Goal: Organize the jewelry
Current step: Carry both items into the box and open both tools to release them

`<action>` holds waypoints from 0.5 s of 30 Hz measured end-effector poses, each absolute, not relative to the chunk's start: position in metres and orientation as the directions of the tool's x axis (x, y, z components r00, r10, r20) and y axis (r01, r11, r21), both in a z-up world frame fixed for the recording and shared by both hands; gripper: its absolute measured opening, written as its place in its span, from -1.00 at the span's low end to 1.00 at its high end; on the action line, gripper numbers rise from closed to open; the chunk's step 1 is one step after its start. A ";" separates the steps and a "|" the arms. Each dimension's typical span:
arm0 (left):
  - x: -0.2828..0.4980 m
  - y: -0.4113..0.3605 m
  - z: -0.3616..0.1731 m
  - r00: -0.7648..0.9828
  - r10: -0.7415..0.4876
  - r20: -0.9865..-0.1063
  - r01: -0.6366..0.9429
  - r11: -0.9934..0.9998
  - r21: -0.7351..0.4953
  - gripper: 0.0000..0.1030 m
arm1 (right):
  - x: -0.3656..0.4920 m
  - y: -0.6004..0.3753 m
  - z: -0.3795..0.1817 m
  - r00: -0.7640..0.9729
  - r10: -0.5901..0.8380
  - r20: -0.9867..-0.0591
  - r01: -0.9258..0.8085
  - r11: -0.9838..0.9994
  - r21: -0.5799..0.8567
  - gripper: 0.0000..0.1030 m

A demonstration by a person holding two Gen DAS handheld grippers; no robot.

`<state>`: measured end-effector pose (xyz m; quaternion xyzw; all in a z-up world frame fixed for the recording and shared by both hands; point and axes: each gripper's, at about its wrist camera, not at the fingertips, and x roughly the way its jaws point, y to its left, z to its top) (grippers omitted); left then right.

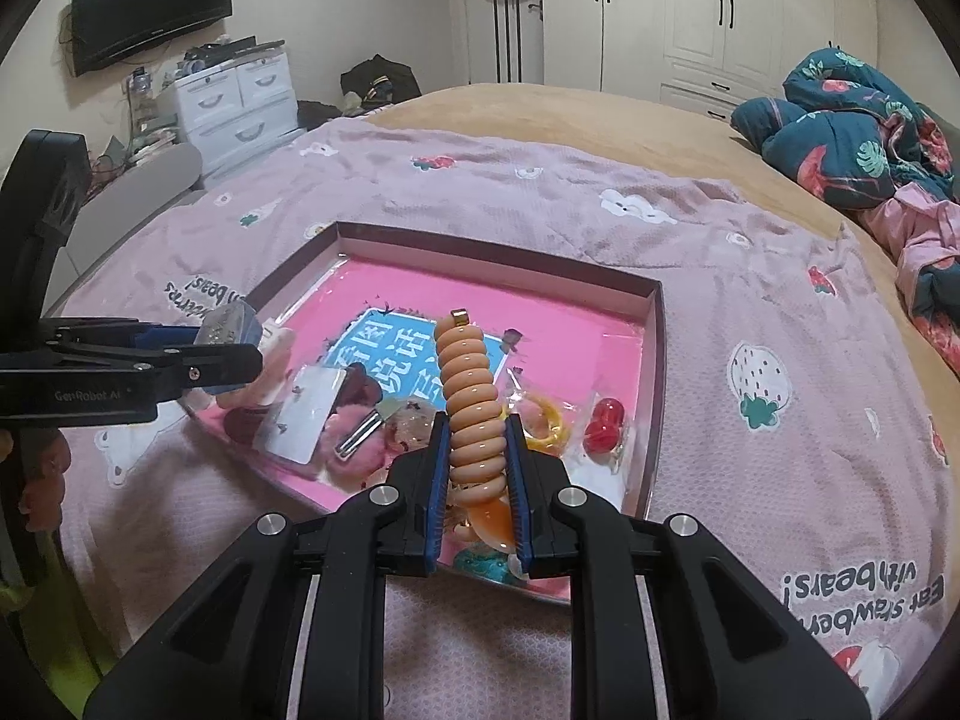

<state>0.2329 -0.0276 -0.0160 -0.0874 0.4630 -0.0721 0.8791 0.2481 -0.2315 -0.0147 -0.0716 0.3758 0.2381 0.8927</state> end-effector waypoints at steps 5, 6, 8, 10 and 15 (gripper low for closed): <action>0.240 -0.029 -0.024 0.547 -0.204 -0.812 0.043 0.975 -0.216 -0.20 | 0.252 -0.226 -0.022 0.592 0.372 -0.715 -0.483 0.874 0.056 -0.67; 0.241 -0.029 -0.026 0.545 -0.201 -0.814 0.042 0.976 -0.213 -0.20 | 0.253 -0.225 -0.024 0.588 0.373 -0.718 -0.484 0.873 0.058 -0.67; 0.243 -0.029 -0.028 0.543 -0.199 -0.816 0.039 0.977 -0.212 -0.20 | 0.255 -0.221 -0.028 0.579 0.376 -0.724 -0.488 0.871 0.062 -0.67; 0.245 -0.028 -0.030 0.540 -0.199 -0.818 0.036 0.976 -0.213 -0.20 | 0.257 -0.217 -0.032 0.569 0.378 -0.730 -0.492 0.868 0.066 -0.67; 0.252 -0.027 -0.038 0.529 -0.195 -0.826 0.028 0.977 -0.213 -0.20 | 0.263 -0.207 -0.042 0.543 0.382 -0.748 -0.502 0.861 0.075 -0.67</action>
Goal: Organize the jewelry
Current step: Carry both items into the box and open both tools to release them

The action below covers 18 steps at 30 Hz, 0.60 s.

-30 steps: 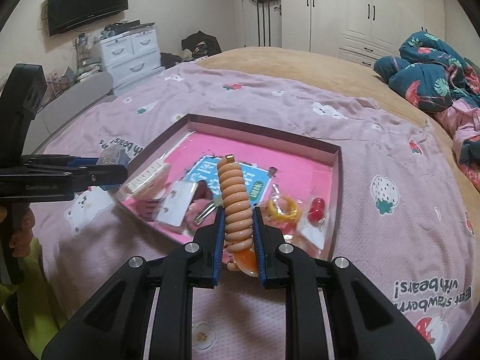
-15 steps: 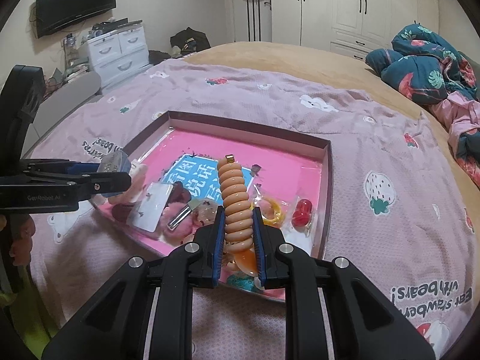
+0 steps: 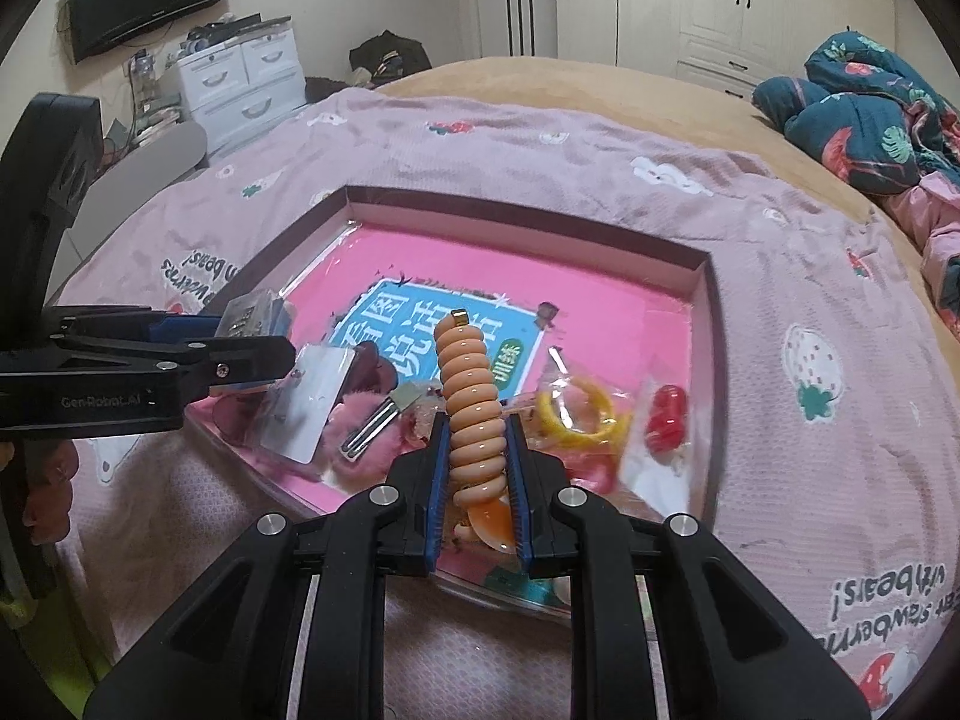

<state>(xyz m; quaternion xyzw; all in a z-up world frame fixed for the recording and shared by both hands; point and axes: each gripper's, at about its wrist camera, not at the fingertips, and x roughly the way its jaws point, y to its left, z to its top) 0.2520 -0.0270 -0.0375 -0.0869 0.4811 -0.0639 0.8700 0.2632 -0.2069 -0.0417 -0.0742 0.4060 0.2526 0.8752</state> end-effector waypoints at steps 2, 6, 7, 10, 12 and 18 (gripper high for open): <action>0.253 -0.027 -0.039 0.525 -0.194 -0.829 0.027 0.977 -0.212 -0.20 | 0.265 -0.204 -0.046 0.536 0.372 -0.758 -0.498 0.864 0.072 -0.67; 0.253 -0.028 -0.041 0.518 -0.195 -0.833 0.030 0.977 -0.211 -0.19 | 0.265 -0.203 -0.049 0.525 0.370 -0.767 -0.492 0.867 0.081 -0.64; 0.253 -0.029 -0.041 0.518 -0.196 -0.833 0.031 0.977 -0.211 -0.19 | 0.264 -0.203 -0.049 0.525 0.369 -0.767 -0.492 0.867 0.081 -0.60; 0.253 -0.029 -0.042 0.517 -0.198 -0.833 0.033 0.977 -0.212 -0.19 | 0.259 -0.207 -0.047 0.533 0.365 -0.763 -0.488 0.870 0.075 -0.29; 0.253 -0.030 -0.041 0.516 -0.196 -0.834 0.034 0.977 -0.209 -0.19 | 0.255 -0.210 -0.044 0.539 0.365 -0.759 -0.487 0.870 0.073 -0.28; 0.248 -0.033 -0.036 0.525 -0.201 -0.827 0.047 0.977 -0.208 -0.09 | 0.241 -0.223 -0.034 0.560 0.355 -0.748 -0.470 0.880 0.065 -0.10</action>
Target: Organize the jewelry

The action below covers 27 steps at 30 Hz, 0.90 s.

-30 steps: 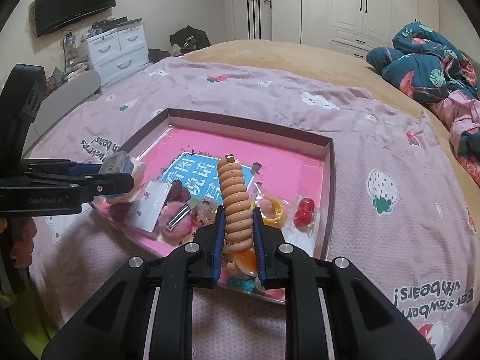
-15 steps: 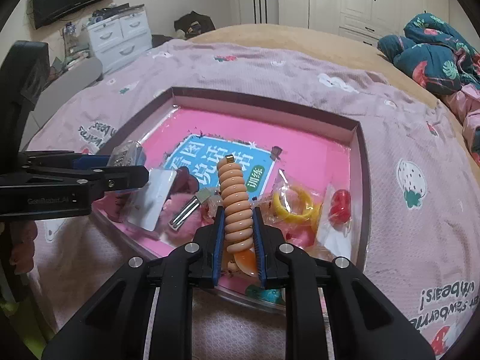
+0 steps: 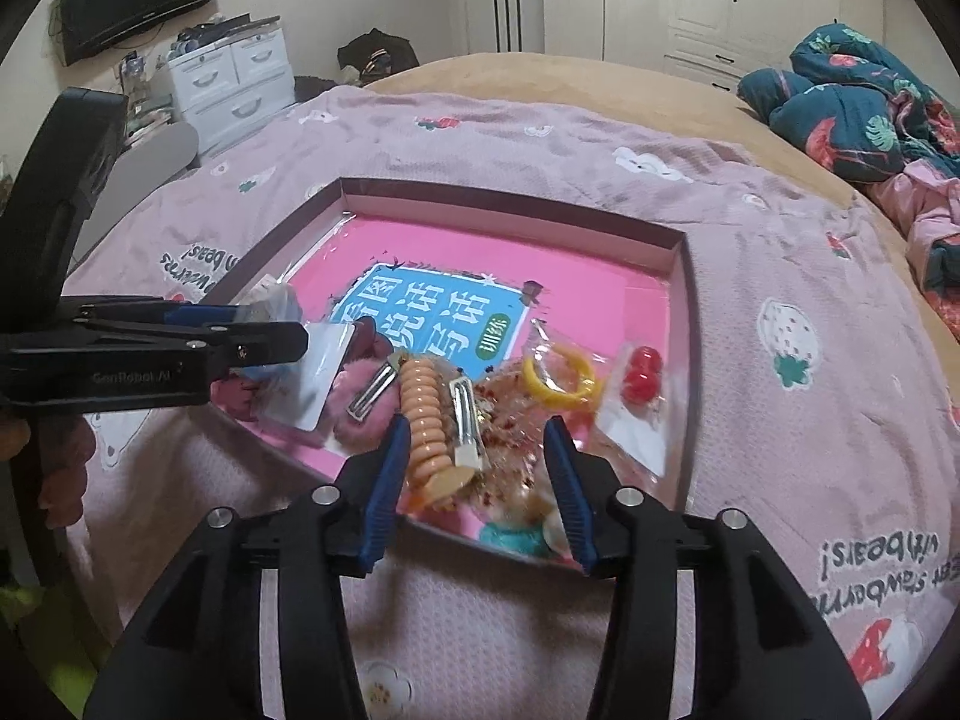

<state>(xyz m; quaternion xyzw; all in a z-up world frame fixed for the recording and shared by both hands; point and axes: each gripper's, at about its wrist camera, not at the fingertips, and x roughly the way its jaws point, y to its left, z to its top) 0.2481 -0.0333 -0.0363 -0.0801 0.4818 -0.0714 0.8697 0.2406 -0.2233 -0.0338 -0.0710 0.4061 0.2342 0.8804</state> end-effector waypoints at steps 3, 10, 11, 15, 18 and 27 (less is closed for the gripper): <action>0.244 -0.035 -0.031 0.532 -0.206 -0.821 0.053 0.976 -0.211 -0.01 | 0.233 -0.229 -0.028 0.570 0.351 -0.743 -0.462 0.885 0.063 -0.05; 0.227 -0.036 -0.014 0.553 -0.210 -0.806 0.063 0.975 -0.211 0.00 | 0.216 -0.240 -0.015 0.592 0.347 -0.728 -0.451 0.891 0.058 0.07; 0.223 -0.036 -0.012 0.556 -0.210 -0.804 0.064 0.975 -0.211 0.00 | 0.212 -0.241 -0.013 0.596 0.348 -0.724 -0.450 0.891 0.058 0.07; 0.209 -0.034 -0.003 0.568 -0.211 -0.796 0.066 0.975 -0.211 0.02 | 0.201 -0.246 -0.005 0.609 0.348 -0.713 -0.442 0.895 0.060 0.11; 0.198 -0.034 0.004 0.579 -0.209 -0.788 0.070 0.976 -0.207 0.04 | 0.192 -0.248 0.001 0.619 0.348 -0.704 -0.436 0.898 0.060 0.22; 0.162 -0.029 0.017 0.604 -0.204 -0.770 0.073 0.977 -0.202 0.25 | 0.166 -0.253 0.014 0.644 0.345 -0.683 -0.422 0.905 0.060 0.36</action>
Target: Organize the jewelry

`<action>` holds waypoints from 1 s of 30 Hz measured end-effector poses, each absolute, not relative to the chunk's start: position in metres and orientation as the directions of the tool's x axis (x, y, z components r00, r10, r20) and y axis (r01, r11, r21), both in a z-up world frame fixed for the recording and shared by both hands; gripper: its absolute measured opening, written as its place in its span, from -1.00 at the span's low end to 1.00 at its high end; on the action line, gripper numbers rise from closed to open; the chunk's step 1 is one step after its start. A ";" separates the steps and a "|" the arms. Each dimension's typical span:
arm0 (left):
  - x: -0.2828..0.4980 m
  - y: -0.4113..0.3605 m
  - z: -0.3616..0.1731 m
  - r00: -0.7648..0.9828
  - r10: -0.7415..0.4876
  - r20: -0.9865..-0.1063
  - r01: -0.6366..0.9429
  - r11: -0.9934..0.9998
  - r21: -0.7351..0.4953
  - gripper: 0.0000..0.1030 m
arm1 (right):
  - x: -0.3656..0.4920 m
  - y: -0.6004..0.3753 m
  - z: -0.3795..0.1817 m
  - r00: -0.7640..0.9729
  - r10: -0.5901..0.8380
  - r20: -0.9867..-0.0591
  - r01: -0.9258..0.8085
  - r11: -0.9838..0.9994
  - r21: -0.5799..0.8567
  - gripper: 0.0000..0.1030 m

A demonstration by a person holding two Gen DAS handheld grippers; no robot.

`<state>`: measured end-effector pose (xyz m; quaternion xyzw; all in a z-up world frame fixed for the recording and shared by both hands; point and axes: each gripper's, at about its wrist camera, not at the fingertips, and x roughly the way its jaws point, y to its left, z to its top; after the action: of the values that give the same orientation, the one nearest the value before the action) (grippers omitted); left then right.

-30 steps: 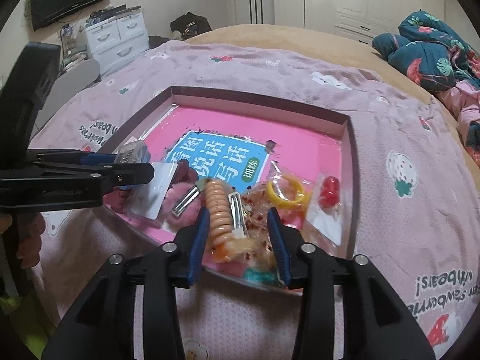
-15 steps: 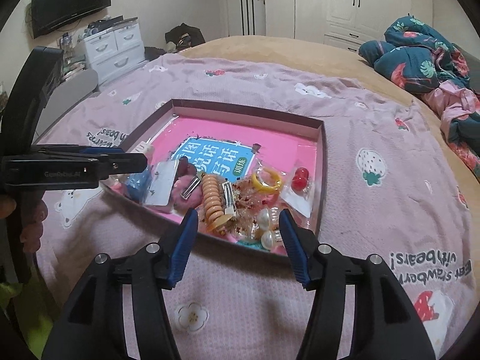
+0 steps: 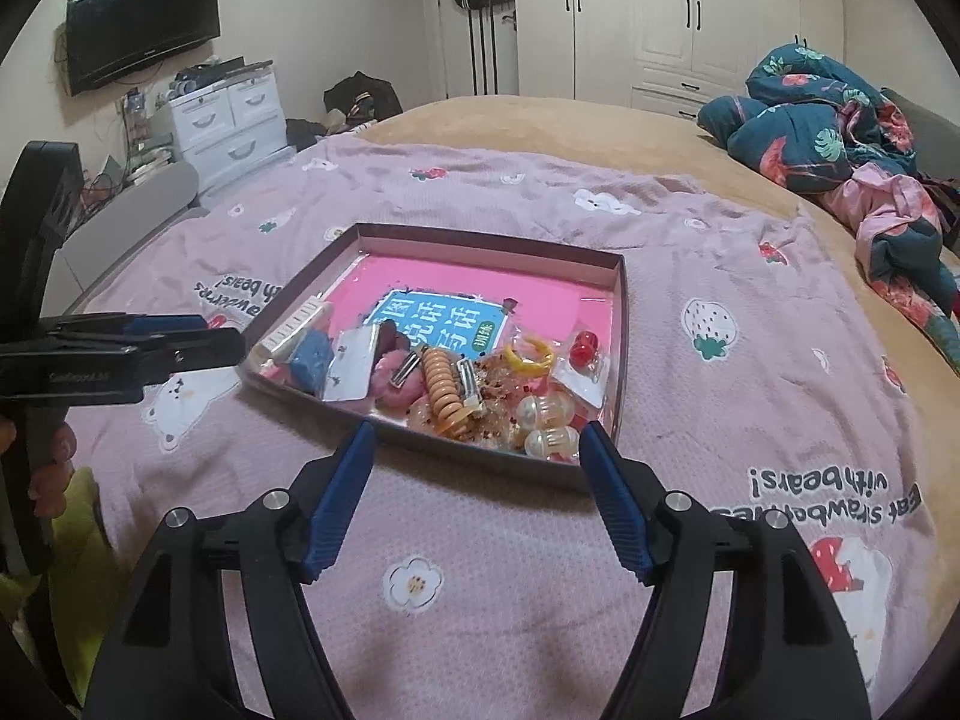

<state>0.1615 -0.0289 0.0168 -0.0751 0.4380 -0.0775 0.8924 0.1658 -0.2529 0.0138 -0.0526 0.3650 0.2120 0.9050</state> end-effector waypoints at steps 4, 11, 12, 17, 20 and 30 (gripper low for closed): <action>0.146 -0.026 0.018 0.612 -0.202 -0.764 0.069 0.977 -0.203 0.38 | 0.154 -0.252 0.017 0.658 0.334 -0.675 -0.414 0.909 0.045 0.61; 0.123 -0.021 0.020 0.628 -0.200 -0.752 0.062 0.976 -0.208 0.55 | 0.136 -0.253 0.017 0.670 0.321 -0.670 -0.399 0.916 0.040 0.63; 0.120 -0.021 0.021 0.630 -0.196 -0.751 0.060 0.977 -0.204 0.58 | 0.133 -0.252 0.018 0.674 0.316 -0.668 -0.394 0.918 0.036 0.66; 0.107 -0.018 0.020 0.640 -0.199 -0.742 0.061 0.976 -0.210 0.81 | 0.120 -0.255 0.020 0.701 0.297 -0.648 -0.366 0.930 0.030 0.83; 0.100 -0.018 0.020 0.647 -0.188 -0.739 0.061 0.979 -0.197 0.82 | 0.114 -0.255 0.019 0.710 0.281 -0.646 -0.353 0.935 0.019 0.84; 0.086 -0.020 0.009 0.648 -0.149 -0.746 0.043 0.986 -0.160 0.82 | 0.100 -0.256 0.008 0.708 0.264 -0.655 -0.318 0.947 0.038 0.86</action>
<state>0.0863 -0.0196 0.0094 -0.0637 0.4159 -0.0532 0.9056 0.0995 -0.2565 0.0076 -0.0387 0.3479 0.1578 0.9234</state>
